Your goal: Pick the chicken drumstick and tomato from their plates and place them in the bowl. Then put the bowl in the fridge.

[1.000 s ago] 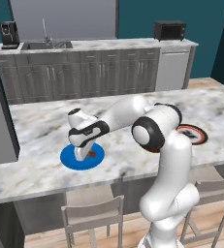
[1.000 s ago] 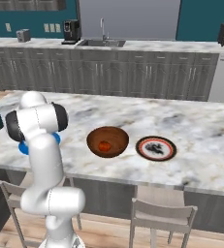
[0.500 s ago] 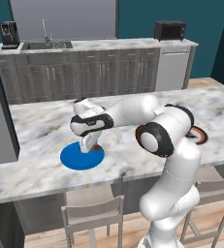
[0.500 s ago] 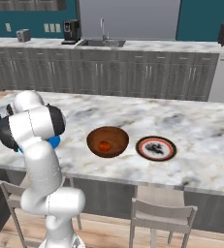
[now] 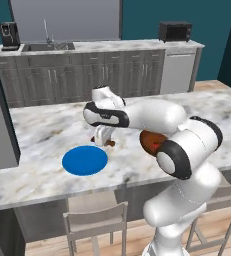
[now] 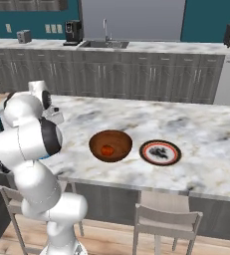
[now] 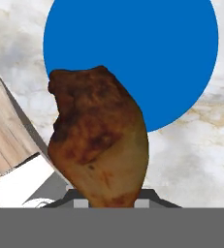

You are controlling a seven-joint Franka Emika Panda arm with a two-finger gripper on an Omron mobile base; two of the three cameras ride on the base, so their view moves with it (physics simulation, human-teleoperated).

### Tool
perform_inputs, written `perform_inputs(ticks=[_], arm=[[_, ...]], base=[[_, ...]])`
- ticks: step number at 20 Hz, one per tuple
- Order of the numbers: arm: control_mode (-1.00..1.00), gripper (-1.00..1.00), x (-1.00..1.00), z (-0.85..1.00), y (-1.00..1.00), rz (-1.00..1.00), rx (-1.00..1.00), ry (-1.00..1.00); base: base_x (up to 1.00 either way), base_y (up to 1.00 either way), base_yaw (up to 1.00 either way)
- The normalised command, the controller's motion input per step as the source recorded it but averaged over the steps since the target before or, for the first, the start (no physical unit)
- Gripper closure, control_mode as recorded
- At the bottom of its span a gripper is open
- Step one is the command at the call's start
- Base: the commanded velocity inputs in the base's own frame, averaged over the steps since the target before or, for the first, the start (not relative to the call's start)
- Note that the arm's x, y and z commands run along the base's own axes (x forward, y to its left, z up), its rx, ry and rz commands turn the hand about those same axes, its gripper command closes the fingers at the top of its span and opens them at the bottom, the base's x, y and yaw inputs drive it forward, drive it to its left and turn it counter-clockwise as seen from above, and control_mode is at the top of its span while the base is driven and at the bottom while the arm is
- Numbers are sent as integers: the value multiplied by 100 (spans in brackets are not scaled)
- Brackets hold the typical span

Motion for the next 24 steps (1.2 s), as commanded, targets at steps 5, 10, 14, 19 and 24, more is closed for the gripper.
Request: perform_inputs(ticks=[5,10,14,19,24], arm=[[-100,100,-22,39,-46,0,6,-8],[-100,100,-16,26,-50,0,5,-7],[-100,100,-12,22,-52,0,0,-6],[-100,100,-2,14,-56,-8,1,-1],[-100,100,3,10,-56,-10,1,0]], base=[[0,0,0],[0,0,0],[0,0,0],[0,0,0],[0,0,0]])
